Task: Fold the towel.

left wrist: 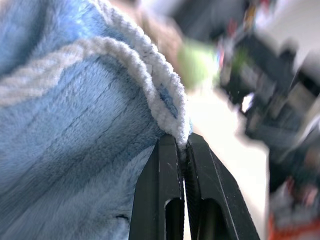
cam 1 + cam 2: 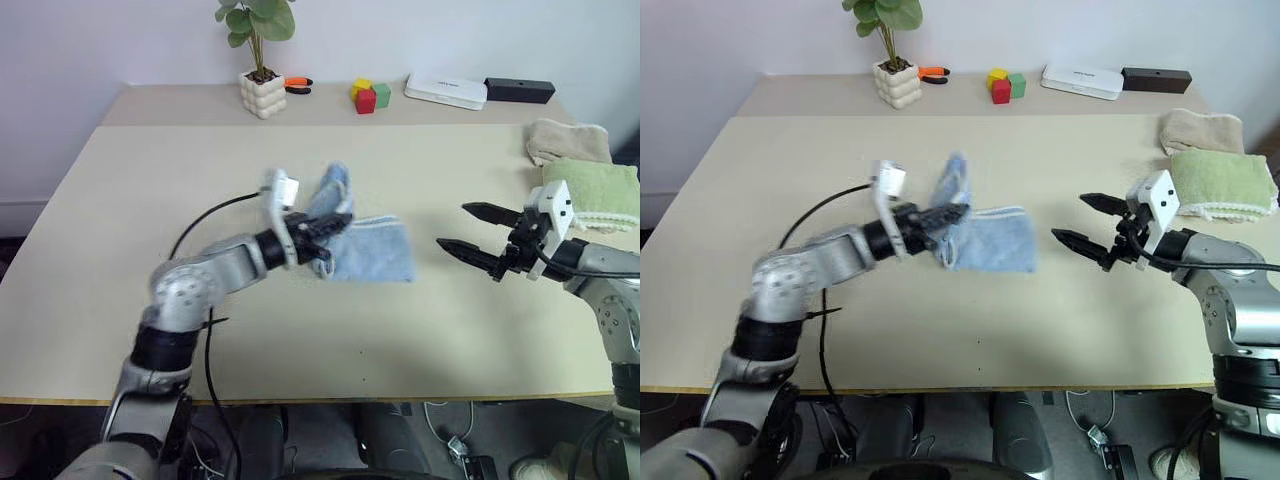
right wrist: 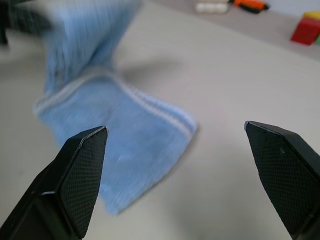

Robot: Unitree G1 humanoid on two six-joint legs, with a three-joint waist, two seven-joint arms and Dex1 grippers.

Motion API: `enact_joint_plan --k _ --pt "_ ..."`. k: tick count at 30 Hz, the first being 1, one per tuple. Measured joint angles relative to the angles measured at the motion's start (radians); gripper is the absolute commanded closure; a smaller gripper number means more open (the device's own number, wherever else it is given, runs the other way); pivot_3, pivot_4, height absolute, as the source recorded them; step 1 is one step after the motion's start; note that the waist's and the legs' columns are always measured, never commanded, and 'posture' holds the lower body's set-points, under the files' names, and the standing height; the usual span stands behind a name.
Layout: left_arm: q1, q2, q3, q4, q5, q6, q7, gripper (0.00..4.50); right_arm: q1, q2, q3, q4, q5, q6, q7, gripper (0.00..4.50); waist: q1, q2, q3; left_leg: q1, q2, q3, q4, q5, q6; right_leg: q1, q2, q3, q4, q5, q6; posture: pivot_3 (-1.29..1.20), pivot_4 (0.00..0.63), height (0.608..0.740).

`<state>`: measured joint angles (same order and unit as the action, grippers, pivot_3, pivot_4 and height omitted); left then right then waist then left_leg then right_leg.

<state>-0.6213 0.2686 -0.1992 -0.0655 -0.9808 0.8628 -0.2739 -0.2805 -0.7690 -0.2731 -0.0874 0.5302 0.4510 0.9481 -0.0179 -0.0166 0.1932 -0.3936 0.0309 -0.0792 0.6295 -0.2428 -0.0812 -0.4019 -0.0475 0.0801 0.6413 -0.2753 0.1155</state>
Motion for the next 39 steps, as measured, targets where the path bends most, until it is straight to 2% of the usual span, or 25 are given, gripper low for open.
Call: enact_joint_plan --k 4,10,13,20,25,30,33,37,39 --pt "-0.058 -0.087 -0.115 0.163 0.188 -0.086 -0.119 4.44 0.008 0.006 -0.021 -0.049 0.017 0.024 -0.049 0.0 0.001 0.0 0.0 -0.002 0.0 0.0 -0.003 -0.001 0.001 -0.001 0.0 0.0 -0.004 0.002 0.004 0.0 0.15 0.74" --pt "-0.077 -0.135 -0.194 0.275 0.388 -0.205 -0.256 4.44 0.072 0.006 -0.064 -0.109 0.034 0.037 -0.1 0.0 0.003 0.0 0.0 -0.003 0.0 0.0 -0.003 -0.001 0.002 -0.001 0.0 0.0 -0.006 0.002 0.004 0.0 0.15 0.74" --pt "-0.082 -0.184 -0.165 0.325 0.409 -0.24 -0.3 3.55 0.079 0.006 -0.078 -0.116 0.038 0.042 -0.119 0.0 0.004 0.0 0.0 -0.004 0.0 0.0 -0.001 -0.001 0.002 -0.001 0.0 0.0 -0.006 0.002 0.004 0.0 0.15 0.74" --pt "-0.085 -0.185 -0.171 0.322 0.433 -0.185 -0.44 0.03 0.078 0.008 -0.079 -0.127 0.042 0.042 -0.141 0.0 0.001 0.001 0.0 -0.005 0.0 0.0 -0.001 -0.001 0.002 -0.001 0.0 0.0 -0.006 0.003 0.006 0.0 0.15 0.74" --pt "-0.042 -0.168 -0.157 0.217 0.457 -0.182 -0.462 0.03 0.039 0.029 -0.05 -0.121 0.041 0.041 -0.152 0.0 -0.003 0.001 0.0 -0.004 0.0 0.0 -0.001 -0.001 0.002 -0.001 0.0 0.0 -0.006 0.004 0.007 0.0 0.15 0.74" --pt "-0.018 -0.14 -0.031 0.025 0.386 -0.156 -0.462 0.03 -0.025 0.074 -0.019 -0.081 0.026 0.024 -0.185 0.0 0.0 0.001 0.0 -0.005 0.0 -0.001 -0.001 -0.001 0.002 -0.001 0.0 0.0 -0.006 0.004 0.007 0.0 0.15 0.74" --pt "-0.021 -0.072 0.035 -0.023 0.37 -0.134 -0.443 0.03 -0.061 0.116 -0.008 -0.077 0.033 0.032 -0.215 0.0 -0.003 0.002 0.0 -0.004 0.0 -0.001 -0.001 -0.001 0.002 -0.001 0.0 0.0 -0.005 0.004 0.007 0.0 0.15 0.74" --pt "-0.001 0.071 0.14 0.011 0.391 -0.138 -0.443 0.03 -0.079 0.156 0.029 -0.079 0.036 0.051 -0.234 0.0 -0.005 0.002 0.0 -0.003 0.001 -0.001 -0.001 -0.001 0.002 -0.001 0.0 0.0 -0.005 0.004 0.007 0.0 0.15 0.74" --pt "0.017 0.102 0.18 0.021 0.397 -0.152 -0.443 0.0 -0.09 0.189 0.055 -0.085 0.047 0.072 -0.244 0.56 -0.002 0.003 0.0 -0.004 0.001 -0.001 -0.001 -0.001 0.002 -0.001 0.0 0.0 -0.005 0.004 0.007 0.0 0.15 0.74"
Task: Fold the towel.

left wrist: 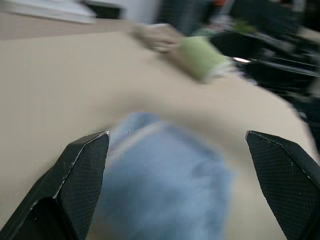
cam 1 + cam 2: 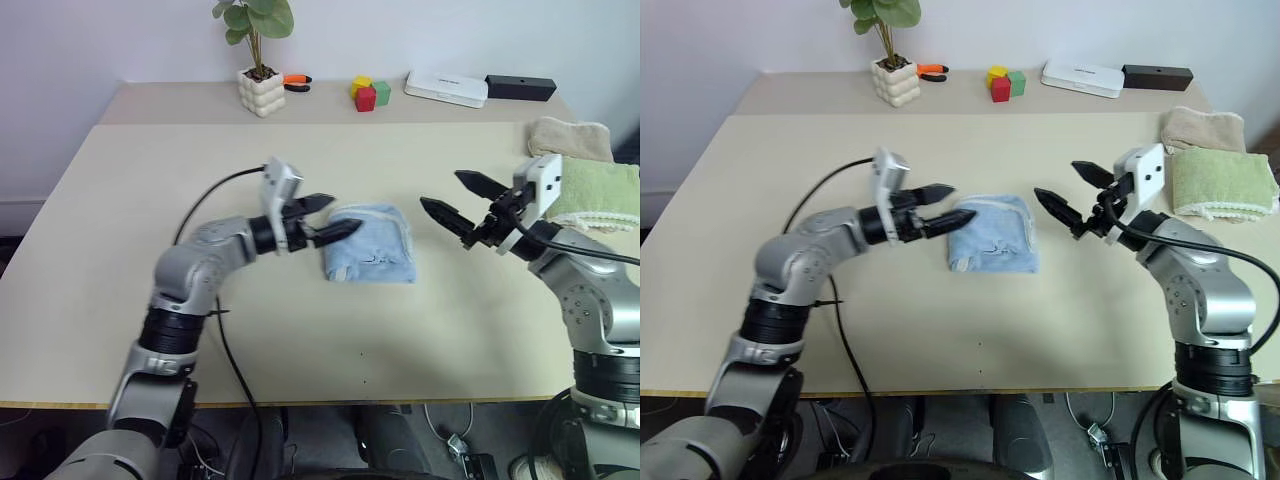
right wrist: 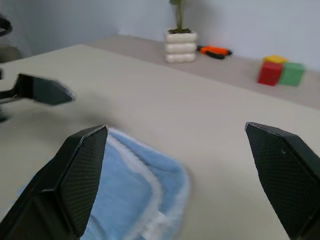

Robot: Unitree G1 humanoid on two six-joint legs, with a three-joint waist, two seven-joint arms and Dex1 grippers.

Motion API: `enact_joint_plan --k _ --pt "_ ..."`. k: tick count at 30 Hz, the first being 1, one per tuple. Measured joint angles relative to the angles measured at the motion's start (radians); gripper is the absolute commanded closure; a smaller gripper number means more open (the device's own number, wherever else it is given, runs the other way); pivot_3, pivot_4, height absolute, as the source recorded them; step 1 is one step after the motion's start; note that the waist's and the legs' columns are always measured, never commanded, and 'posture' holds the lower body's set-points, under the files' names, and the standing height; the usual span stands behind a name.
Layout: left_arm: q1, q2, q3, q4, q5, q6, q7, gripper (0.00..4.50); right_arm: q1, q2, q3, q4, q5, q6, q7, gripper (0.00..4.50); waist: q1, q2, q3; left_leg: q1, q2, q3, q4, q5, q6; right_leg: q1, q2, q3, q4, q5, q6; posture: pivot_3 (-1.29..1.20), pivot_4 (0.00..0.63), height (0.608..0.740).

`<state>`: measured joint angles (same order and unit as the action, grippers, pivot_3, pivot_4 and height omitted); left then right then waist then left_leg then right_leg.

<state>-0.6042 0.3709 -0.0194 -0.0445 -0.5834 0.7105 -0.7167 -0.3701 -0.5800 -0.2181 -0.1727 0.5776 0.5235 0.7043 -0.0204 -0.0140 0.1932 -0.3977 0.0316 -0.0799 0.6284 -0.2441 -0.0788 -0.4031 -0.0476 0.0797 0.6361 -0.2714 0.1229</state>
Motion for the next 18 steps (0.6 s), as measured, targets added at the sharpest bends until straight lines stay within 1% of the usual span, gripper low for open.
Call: enact_joint_plan --k 1,3,4,5,6,8,10,11,12,13,14,15,18 --pt "0.014 0.012 0.011 -0.001 0.003 -0.009 -0.001 0.0 -0.013 0.029 0.017 -0.008 0.011 0.014 -0.011 0.87 0.0 0.0 0.0 0.0 0.0 0.0 0.0 0.0 0.0 0.0 0.0 0.0 0.0 0.0 0.0 0.0 0.15 0.74" --pt "0.04 0.027 0.023 -0.002 0.007 -0.026 -0.004 0.0 -0.027 0.075 0.069 -0.051 0.025 0.031 -0.019 1.77 0.001 0.0 0.0 -0.001 0.0 0.0 0.0 0.0 0.0 -0.001 0.0 0.0 0.0 0.0 0.0 0.0 0.15 0.74" --pt "0.054 0.037 0.025 -0.005 0.007 -0.03 -0.013 0.0 -0.034 0.096 0.098 -0.069 0.028 0.037 -0.022 2.38 0.002 0.0 0.0 -0.001 0.0 -0.001 0.0 0.0 0.0 -0.001 0.0 -0.001 0.0 0.0 0.0 0.0 0.15 0.74" --pt "0.062 0.044 0.025 -0.006 0.008 -0.031 -0.02 0.0 -0.038 0.108 0.113 -0.077 0.029 0.039 -0.025 2.78 0.003 0.0 0.0 -0.002 0.0 -0.001 0.0 0.0 0.0 -0.001 0.0 -0.001 0.0 0.0 0.0 0.0 0.15 0.74" --pt "0.071 0.05 0.025 -0.007 0.011 -0.035 -0.022 0.0 -0.042 0.115 0.125 -0.08 0.028 0.04 -0.03 3.39 0.007 0.0 0.0 -0.002 0.0 -0.001 0.001 0.0 0.0 -0.001 0.0 -0.001 0.0 0.0 0.0 0.0 0.15 0.74" --pt "0.082 0.051 0.028 -0.007 0.016 -0.044 -0.017 0.0 -0.044 0.128 0.133 -0.08 0.028 0.041 -0.037 4.46 0.008 0.0 0.0 -0.003 0.0 -0.001 0.001 0.0 0.0 -0.001 -0.001 -0.001 0.0 0.0 0.0 0.0 0.15 0.74" --pt "0.081 0.035 0.04 -0.007 0.002 -0.037 -0.015 0.54 -0.044 0.128 0.138 -0.08 0.025 0.04 -0.037 4.5 0.008 0.0 0.0 -0.003 0.0 -0.001 0.001 0.0 0.0 -0.001 -0.001 -0.002 0.0 0.0 0.0 0.0 0.15 0.74" --pt "0.078 0.022 0.046 -0.006 -0.009 -0.03 -0.013 0.89 -0.045 0.128 0.138 -0.078 0.025 0.04 -0.037 4.5 0.006 0.0 0.0 -0.003 0.0 -0.002 0.001 0.0 0.0 -0.001 0.0 -0.002 0.0 0.0 0.0 0.0 0.15 0.74" --pt "0.075 0.008 0.047 -0.005 -0.015 -0.03 -0.006 1.33 -0.048 0.128 0.138 -0.076 0.025 0.04 -0.037 4.5 0.005 0.0 0.0 -0.003 0.0 -0.002 0.001 0.0 0.0 -0.001 0.0 -0.002 0.0 0.0 0.0 0.0 0.15 0.74" --pt "0.063 -0.019 0.047 -0.001 -0.016 -0.03 0.01 1.89 -0.054 0.128 0.137 -0.069 0.024 0.039 -0.037 4.5 0.005 0.0 0.0 -0.003 0.0 -0.002 0.001 0.0 0.0 -0.001 0.0 -0.002 0.0 0.0 0.0 0.0 0.15 0.74" --pt "0.051 -0.038 0.047 0.0 -0.016 -0.03 0.021 2.34 -0.062 0.129 0.137 -0.062 0.023 0.038 -0.038 4.5 0.004 0.0 0.0 -0.003 0.0 -0.002 0.002 0.0 0.0 -0.001 0.0 -0.002 0.0 0.0 0.0 0.0 0.15 0.74" --pt "0.039 -0.053 0.045 -0.001 -0.018 -0.03 0.028 2.92 -0.07 0.129 0.137 -0.058 0.019 0.037 -0.04 4.5 0.004 0.0 0.0 -0.003 0.0 -0.002 0.002 0.0 0.0 -0.001 0.0 -0.002 0.0 0.0 0.0 0.0 0.15 0.74" --pt "0.026 -0.06 0.041 -0.003 -0.017 -0.03 0.031 4.46 -0.076 0.129 0.136 -0.055 0.008 0.028 -0.046 4.5 -0.002 0.0 0.0 -0.002 0.0 -0.002 0.0 0.0 0.0 -0.001 0.0 -0.002 0.001 0.0 0.0 0.0 0.15 0.74"
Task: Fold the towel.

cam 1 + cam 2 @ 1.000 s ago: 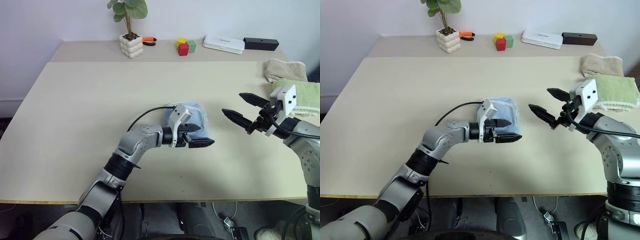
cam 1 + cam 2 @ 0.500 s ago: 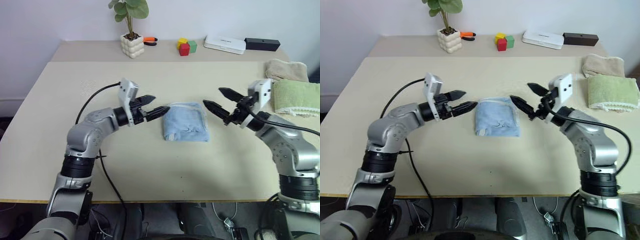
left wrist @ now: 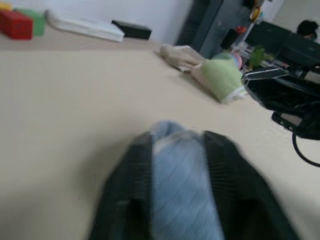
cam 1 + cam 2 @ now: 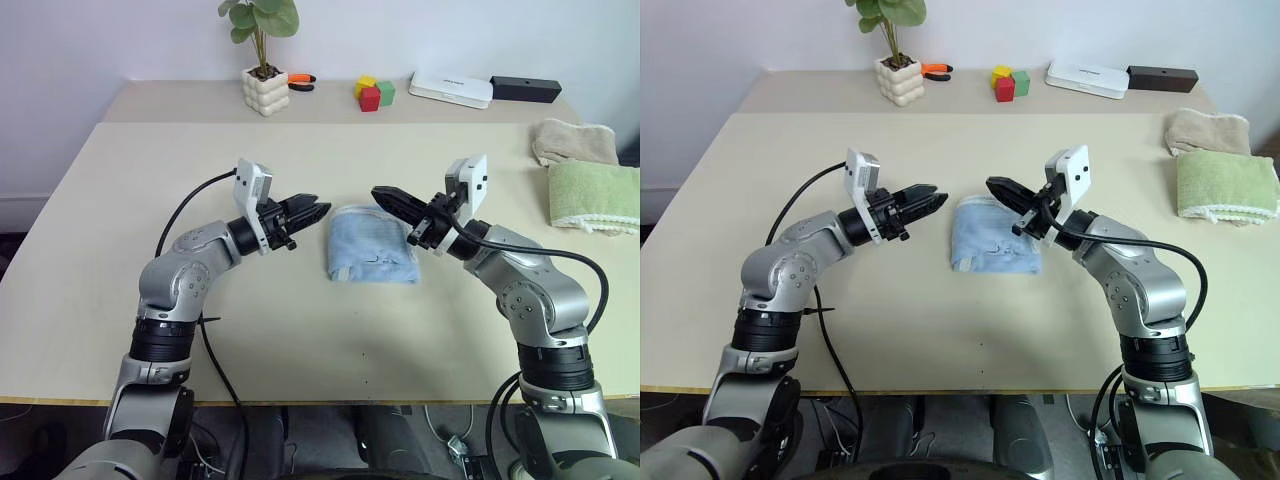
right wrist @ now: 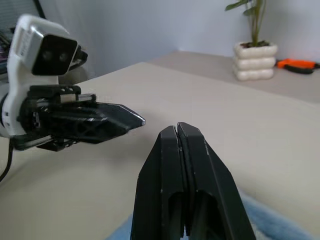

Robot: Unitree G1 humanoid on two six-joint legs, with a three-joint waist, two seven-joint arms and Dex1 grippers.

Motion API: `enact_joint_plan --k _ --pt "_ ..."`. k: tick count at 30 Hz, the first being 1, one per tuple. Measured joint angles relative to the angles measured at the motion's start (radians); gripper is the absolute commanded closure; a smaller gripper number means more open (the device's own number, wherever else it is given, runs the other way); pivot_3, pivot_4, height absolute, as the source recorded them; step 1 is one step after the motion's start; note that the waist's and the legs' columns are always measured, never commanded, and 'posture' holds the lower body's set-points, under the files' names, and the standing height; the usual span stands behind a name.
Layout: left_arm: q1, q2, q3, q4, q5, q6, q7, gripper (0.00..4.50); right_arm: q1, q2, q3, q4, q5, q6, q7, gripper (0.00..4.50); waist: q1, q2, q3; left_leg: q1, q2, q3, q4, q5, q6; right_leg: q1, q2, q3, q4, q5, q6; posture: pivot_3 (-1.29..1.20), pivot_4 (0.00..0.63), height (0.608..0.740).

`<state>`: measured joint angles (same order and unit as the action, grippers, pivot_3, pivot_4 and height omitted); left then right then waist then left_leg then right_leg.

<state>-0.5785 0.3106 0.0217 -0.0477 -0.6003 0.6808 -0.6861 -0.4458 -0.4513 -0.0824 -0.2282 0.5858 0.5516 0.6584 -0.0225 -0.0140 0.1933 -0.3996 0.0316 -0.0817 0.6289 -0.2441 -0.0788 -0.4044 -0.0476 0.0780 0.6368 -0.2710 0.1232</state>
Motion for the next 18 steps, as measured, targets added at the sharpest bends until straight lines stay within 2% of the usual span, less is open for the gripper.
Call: enact_joint_plan --k 2,5,12,15,18 --pt "-0.001 -0.013 -0.005 0.008 0.007 -0.005 0.007 4.46 0.0 0.003 0.0 0.012 -0.018 -0.015 -0.01 4.5 0.001 0.0 0.0 0.0 0.0 0.0 0.0 0.0 0.0 0.0 0.0 0.0 0.001 0.0 0.0 0.0 0.15 0.74" --pt "-0.029 -0.055 -0.031 0.08 0.1 -0.08 0.078 4.46 0.0 0.022 0.012 0.044 -0.084 -0.07 -0.044 4.5 0.004 0.0 0.0 0.0 0.0 0.0 0.002 0.0 0.0 0.0 0.0 0.0 0.002 0.0 0.0 0.0 0.15 0.74" --pt "-0.118 -0.265 -0.065 0.321 0.297 -0.232 0.342 4.46 -0.013 0.15 0.111 0.174 -0.334 -0.121 -0.297 4.5 0.007 0.0 0.0 -0.003 0.0 0.0 0.002 0.0 0.0 -0.004 0.0 0.0 0.003 0.0 0.0 0.0 0.15 0.74" --pt "-0.132 -0.369 -0.08 0.356 0.331 -0.259 0.411 4.46 -0.02 0.218 0.118 0.175 -0.414 -0.126 -0.42 4.5 0.008 0.0 0.0 -0.007 -0.001 0.0 0.002 0.001 -0.002 -0.009 -0.001 0.0 0.007 0.0 0.0 0.0 0.15 0.74" --pt "-0.136 -0.432 -0.108 0.359 0.355 -0.268 0.448 4.46 -0.024 0.252 0.138 0.175 -0.474 -0.123 -0.496 4.5 0.005 0.0 0.0 -0.006 -0.001 0.0 0.002 0.001 -0.002 -0.009 0.0 0.0 0.009 0.0 0.0 0.0 0.15 0.74"
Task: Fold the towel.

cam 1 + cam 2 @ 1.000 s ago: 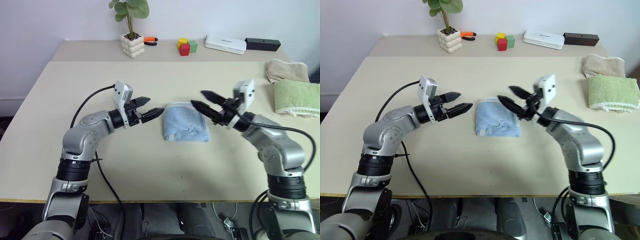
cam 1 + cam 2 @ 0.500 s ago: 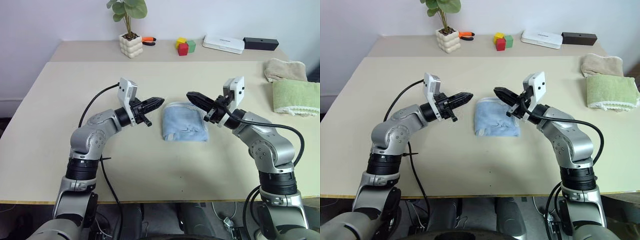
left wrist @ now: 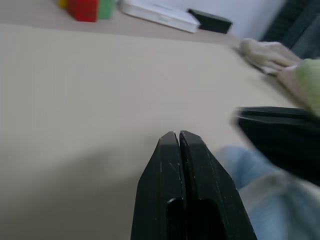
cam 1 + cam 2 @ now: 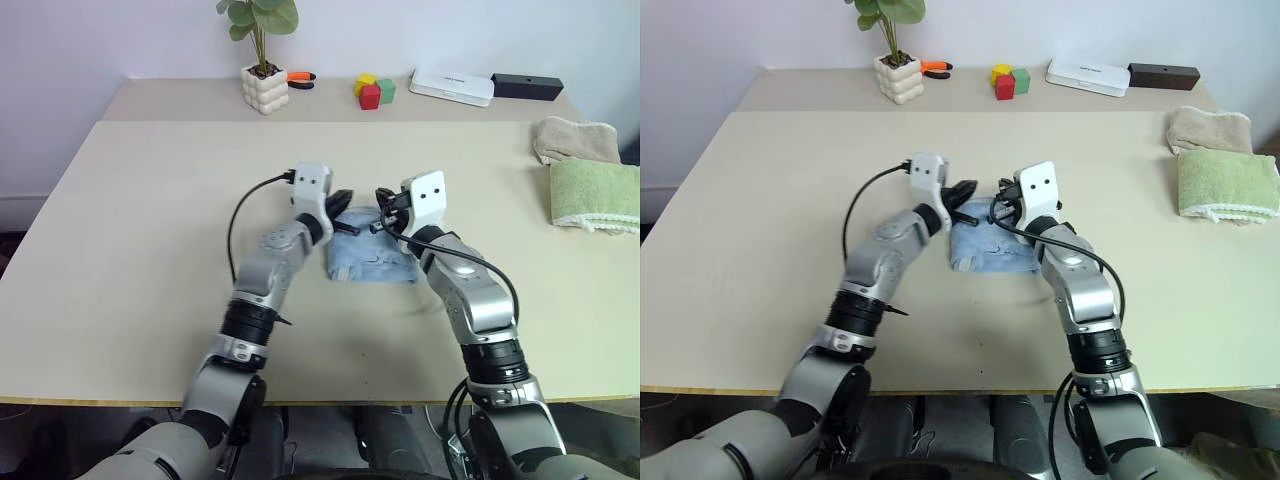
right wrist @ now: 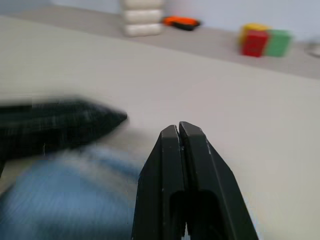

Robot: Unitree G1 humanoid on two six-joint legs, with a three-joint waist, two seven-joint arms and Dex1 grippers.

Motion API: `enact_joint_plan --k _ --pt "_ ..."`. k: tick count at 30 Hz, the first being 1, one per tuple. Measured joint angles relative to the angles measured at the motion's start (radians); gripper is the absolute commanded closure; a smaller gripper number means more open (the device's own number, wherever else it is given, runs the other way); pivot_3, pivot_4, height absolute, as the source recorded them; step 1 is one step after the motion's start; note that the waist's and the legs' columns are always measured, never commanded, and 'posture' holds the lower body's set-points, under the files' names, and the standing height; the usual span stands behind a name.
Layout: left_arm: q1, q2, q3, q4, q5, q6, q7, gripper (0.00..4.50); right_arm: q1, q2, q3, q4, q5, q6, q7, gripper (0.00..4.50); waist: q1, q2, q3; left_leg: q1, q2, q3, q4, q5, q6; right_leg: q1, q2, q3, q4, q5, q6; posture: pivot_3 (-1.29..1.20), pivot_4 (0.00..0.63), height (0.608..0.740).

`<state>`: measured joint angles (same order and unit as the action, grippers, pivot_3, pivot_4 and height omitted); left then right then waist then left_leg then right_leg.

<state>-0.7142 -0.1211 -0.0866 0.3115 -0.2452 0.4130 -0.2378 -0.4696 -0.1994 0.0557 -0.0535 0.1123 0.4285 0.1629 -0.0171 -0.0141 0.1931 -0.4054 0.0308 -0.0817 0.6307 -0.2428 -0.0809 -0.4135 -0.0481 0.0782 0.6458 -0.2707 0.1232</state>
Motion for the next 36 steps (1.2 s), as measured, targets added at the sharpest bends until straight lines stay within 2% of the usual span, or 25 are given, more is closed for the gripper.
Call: enact_joint_plan --k 3,8,13,19,23,24,25,26,28,29,33,34,36 --pt "0.003 -0.02 -0.033 0.007 0.037 0.007 0.024 4.46 0.015 0.028 0.015 0.0 -0.053 0.018 -0.063 4.5 -0.004 0.0 0.0 0.001 0.0 0.0 0.0 0.0 0.0 0.0 0.0 0.0 0.001 0.0 0.0 0.0 0.15 0.74" --pt "0.047 0.008 -0.067 0.066 0.1 0.034 0.06 4.46 0.109 0.025 0.057 0.039 -0.149 -0.03 -0.133 4.5 -0.003 0.001 -0.001 0.002 0.0 0.0 0.0 0.0 0.0 0.002 0.0 0.0 0.001 0.0 0.0 0.0 0.15 0.74" --pt "0.051 0.022 -0.076 0.07 0.101 0.028 0.044 4.46 0.126 0.026 0.071 0.068 -0.172 -0.11 -0.156 4.5 -0.005 0.001 -0.002 0.013 0.0 0.0 -0.002 0.0 0.0 0.011 0.0 0.0 0.0 -0.001 0.0 0.0 0.15 0.74" --pt "0.069 0.046 -0.074 0.045 0.076 0.028 0.018 4.46 0.122 0.026 0.088 0.077 -0.172 -0.131 -0.158 4.5 -0.016 0.001 -0.002 0.013 0.0 0.0 -0.002 0.0 0.0 0.011 0.001 0.001 0.0 -0.001 0.0 0.0 0.15 0.74" --pt "0.086 0.138 0.024 0.018 0.053 0.03 0.005 4.46 0.138 -0.017 -0.038 0.142 -0.172 -0.093 -0.199 4.5 -0.029 0.001 -0.002 0.013 0.0 0.0 -0.002 0.0 0.0 0.011 0.001 0.001 0.001 0.0 0.0 0.0 0.15 0.74" --pt "0.093 0.152 0.05 0.02 0.051 0.03 0.005 4.23 0.136 -0.014 -0.065 0.142 -0.165 -0.088 -0.206 4.5 -0.031 0.001 -0.002 0.013 0.0 0.0 -0.003 0.0 0.0 0.01 0.001 0.001 0.002 -0.001 0.0 0.0 0.15 0.74" --pt "0.098 0.154 0.072 0.02 0.042 0.031 0.001 3.93 0.129 -0.009 -0.091 0.146 -0.152 -0.08 -0.211 4.11 -0.029 0.001 -0.002 0.013 0.0 0.0 -0.003 0.0 0.0 0.01 0.001 0.001 0.002 -0.001 -0.001 0.0 0.15 0.74" --pt "0.102 0.152 0.079 0.02 0.035 0.032 -0.003 3.66 0.119 0.003 -0.109 0.149 -0.137 -0.076 -0.21 3.93 -0.027 0.001 -0.002 0.013 0.0 0.0 -0.002 0.0 0.0 0.01 0.001 0.001 0.002 -0.001 -0.001 0.0 0.15 0.74" --pt "0.102 0.139 0.092 0.016 0.013 0.035 -0.027 2.83 0.088 0.028 -0.124 0.148 -0.108 -0.076 -0.198 3.23 -0.027 0.001 -0.002 0.012 0.0 0.0 -0.002 0.0 0.0 0.01 0.001 0.001 0.001 0.0 0.0 0.0 0.15 0.74" --pt "0.102 0.138 0.086 0.002 0.011 0.033 -0.044 2.26 0.077 0.028 -0.113 0.148 -0.107 -0.076 -0.192 2.61 -0.025 0.001 -0.002 0.012 0.0 0.0 -0.002 0.0 0.0 0.01 0.001 0.001 0.001 -0.001 0.0 0.0 0.15 0.74" --pt "0.101 0.159 0.085 -0.038 0.015 0.015 -0.06 0.32 0.064 0.022 -0.128 0.149 -0.107 -0.078 -0.192 0.75 -0.024 0.001 -0.002 0.012 0.0 0.0 -0.002 0.0 0.0 0.01 0.001 0.001 0.001 -0.001 0.0 0.0 0.15 0.74" --pt "0.101 0.161 0.094 -0.049 0.013 0.015 -0.063 0.0 0.064 0.021 -0.14 0.152 -0.107 -0.081 -0.192 0.2 -0.025 0.001 -0.002 0.012 0.0 0.0 -0.002 0.0 0.0 0.01 0.001 0.001 0.001 -0.001 0.0 0.0 0.15 0.74" --pt "0.101 0.162 0.115 -0.07 -0.013 0.02 -0.078 0.0 0.063 0.018 -0.151 0.158 -0.106 -0.085 -0.19 0.09 -0.026 0.001 -0.002 0.012 0.0 0.0 -0.002 0.0 0.0 0.01 0.001 0.001 0.001 -0.001 0.0 0.0 0.15 0.74"
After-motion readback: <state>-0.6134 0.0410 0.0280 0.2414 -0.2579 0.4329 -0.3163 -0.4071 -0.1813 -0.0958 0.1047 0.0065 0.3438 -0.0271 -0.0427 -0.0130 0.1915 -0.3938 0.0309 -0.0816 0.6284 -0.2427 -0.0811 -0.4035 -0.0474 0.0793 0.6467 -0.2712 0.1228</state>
